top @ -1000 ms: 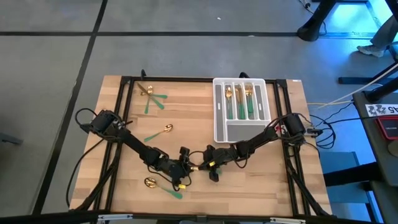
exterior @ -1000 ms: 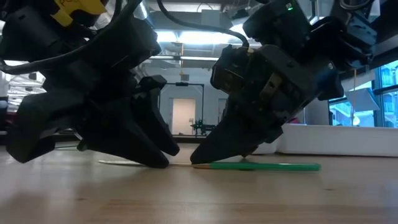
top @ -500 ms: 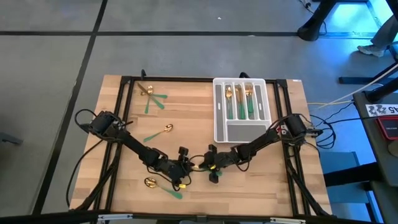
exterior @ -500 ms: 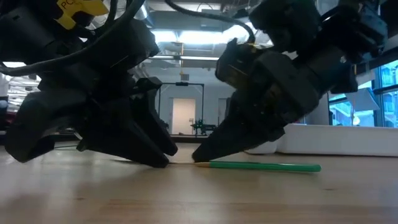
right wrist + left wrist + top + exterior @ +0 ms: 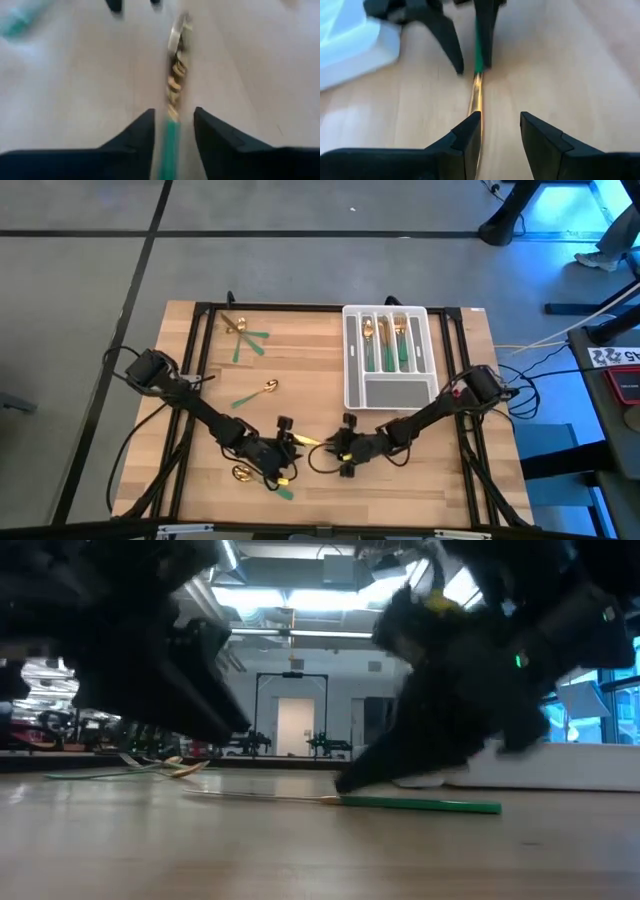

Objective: Sort silverware
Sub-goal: Put the green knife into the silverware tray

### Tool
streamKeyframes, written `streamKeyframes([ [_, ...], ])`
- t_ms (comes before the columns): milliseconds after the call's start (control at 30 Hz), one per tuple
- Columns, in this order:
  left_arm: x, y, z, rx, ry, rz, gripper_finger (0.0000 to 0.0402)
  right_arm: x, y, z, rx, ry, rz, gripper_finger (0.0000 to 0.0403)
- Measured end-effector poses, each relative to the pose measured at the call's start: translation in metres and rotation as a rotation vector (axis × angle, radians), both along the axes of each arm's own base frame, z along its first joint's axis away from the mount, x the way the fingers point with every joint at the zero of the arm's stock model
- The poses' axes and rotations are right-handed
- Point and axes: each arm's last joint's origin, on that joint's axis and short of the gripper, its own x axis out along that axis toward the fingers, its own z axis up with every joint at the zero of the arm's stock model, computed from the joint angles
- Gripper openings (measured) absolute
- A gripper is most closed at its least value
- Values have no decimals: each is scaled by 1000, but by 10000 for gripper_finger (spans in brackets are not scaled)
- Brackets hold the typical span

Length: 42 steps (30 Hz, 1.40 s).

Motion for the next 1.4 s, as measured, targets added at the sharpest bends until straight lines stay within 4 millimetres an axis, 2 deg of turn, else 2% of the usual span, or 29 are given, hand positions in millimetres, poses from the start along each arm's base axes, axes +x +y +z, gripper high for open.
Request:
streamKeyframes([
  [100, -3, 3, -4, -9, 43, 41, 127, 1, -1, -10, -2, 15, -26, 158],
  [167, -3, 4, -5, -22, 44, 59, 127, 1, 0, -17, 16, 30, -42, 148],
  [233, -5, 5, -6, -25, 44, 62, 127, 0, -1, -26, 34, 65, -60, 115],
  [333, -5, 5, -7, -19, 53, 62, 127, -1, -1, -33, 88, 99, -107, 38],
  [400, -5, 5, -7, -18, 50, 59, 127, -2, -1, -36, 117, 110, -116, 19],
  [533, -4, 8, -9, 8, 61, 50, 127, -5, -3, -38, 179, 99, -121, 33],
  [633, -2, 12, -17, 45, 90, 42, 127, -8, -4, -40, 232, 86, -100, 18],
  [900, -2, 23, -43, 284, 164, -98, 127, -16, -7, -43, 290, 13, -83, 18],
  [1000, 1, 25, -49, 350, 166, -107, 127, -15, -6, -42, 307, 1, -63, 4],
  [1167, 3, 27, -51, 369, 168, -117, 127, -15, -4, -41, 308, -9, -40, 2],
  [1400, 4, 28, -52, 308, 138, -58, 127, -14, -4, -40, 294, -26, -41, 2],
])
